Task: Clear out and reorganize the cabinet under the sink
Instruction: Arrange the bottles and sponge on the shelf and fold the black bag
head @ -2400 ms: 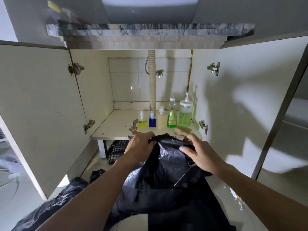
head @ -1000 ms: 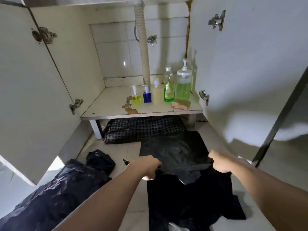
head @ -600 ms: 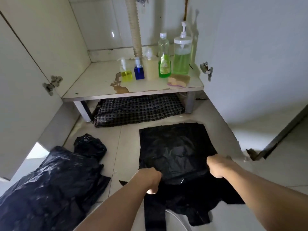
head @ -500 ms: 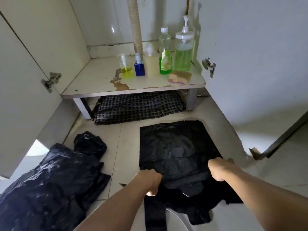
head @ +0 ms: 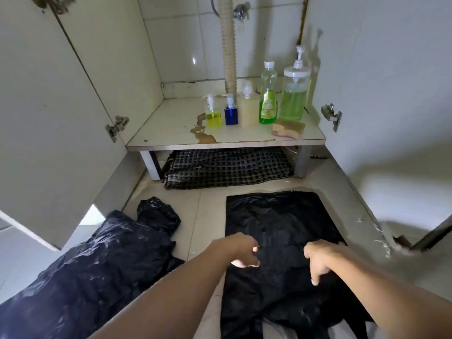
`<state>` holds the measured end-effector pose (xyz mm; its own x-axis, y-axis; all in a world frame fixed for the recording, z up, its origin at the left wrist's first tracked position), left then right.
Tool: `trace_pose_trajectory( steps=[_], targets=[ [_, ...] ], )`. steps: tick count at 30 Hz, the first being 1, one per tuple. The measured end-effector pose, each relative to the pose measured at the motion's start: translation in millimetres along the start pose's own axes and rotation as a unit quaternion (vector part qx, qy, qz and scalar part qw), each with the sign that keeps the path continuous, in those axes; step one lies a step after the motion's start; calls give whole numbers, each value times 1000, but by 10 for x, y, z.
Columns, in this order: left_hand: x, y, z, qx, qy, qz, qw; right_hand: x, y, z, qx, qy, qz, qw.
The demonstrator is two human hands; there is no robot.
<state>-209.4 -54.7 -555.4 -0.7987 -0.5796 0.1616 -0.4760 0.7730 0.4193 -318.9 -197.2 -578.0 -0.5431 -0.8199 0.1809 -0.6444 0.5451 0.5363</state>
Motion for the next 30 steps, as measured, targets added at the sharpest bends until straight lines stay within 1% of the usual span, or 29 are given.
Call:
trace_pose_trajectory(
  steps=[3,5,7,9,12,14,17,19,21,22,23,24,26,28,30],
  targets=[
    [-305,183,-667,71,-19,-11,997,-530,179,-459,81,-66,-46,993],
    [-659,432,-1131,127,-25,-38,991,-967,326,-724,126,-141,-86,978],
    [-1112,739,-1507,181,-27,-82,980,-1428,481,-945,147,-210,-143,956],
    [-1615,1043,-1607,203,-25,-144,968,-1868,633,-1068,139,-243,-201,939],
    [-2221,1445,-1249,173,-34,-219,960,-2419,779,-1148,121,-262,-243,926],
    [-2520,1685,-890,152,-37,-257,954,-2746,738,-1114,109,-272,-250,923],
    [-2940,2014,-317,95,-42,-324,940,-3147,563,-858,47,-307,-199,929],
    [-3219,2247,-20,70,-24,-395,916,-3363,470,-562,-21,-366,-151,918],
    [-3458,2454,156,70,-3,-482,873,-3533,490,-228,-94,-404,-111,903],
    [-3544,2528,215,72,13,-509,857,-3612,527,-91,-114,-418,-104,895],
    [-3607,2566,261,71,29,-517,852,-3681,543,58,-129,-426,-94,891],
    [-3632,2591,300,59,45,-514,854,-3723,589,170,-136,-431,-77,889],
    [-3595,2595,350,11,55,-489,870,-3807,640,299,-126,-465,-56,875],
    [-3485,2557,288,-6,47,-470,882,-3846,613,304,-87,-494,-43,864],
    [-3377,2451,143,12,25,-455,890,-3825,614,119,-20,-479,-85,873]
  ],
)
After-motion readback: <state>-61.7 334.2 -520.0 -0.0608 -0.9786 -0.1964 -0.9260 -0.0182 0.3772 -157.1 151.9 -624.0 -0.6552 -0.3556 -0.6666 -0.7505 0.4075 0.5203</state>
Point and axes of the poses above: each hand's wrist, its own y-axis away from the middle knuckle, its own z-axis out of the palm, x = y × z, the point moved 7 cm from there along -y, towards the middle knuckle, and after that the axes turned 13 degrees about x, right-handed, at the moved point
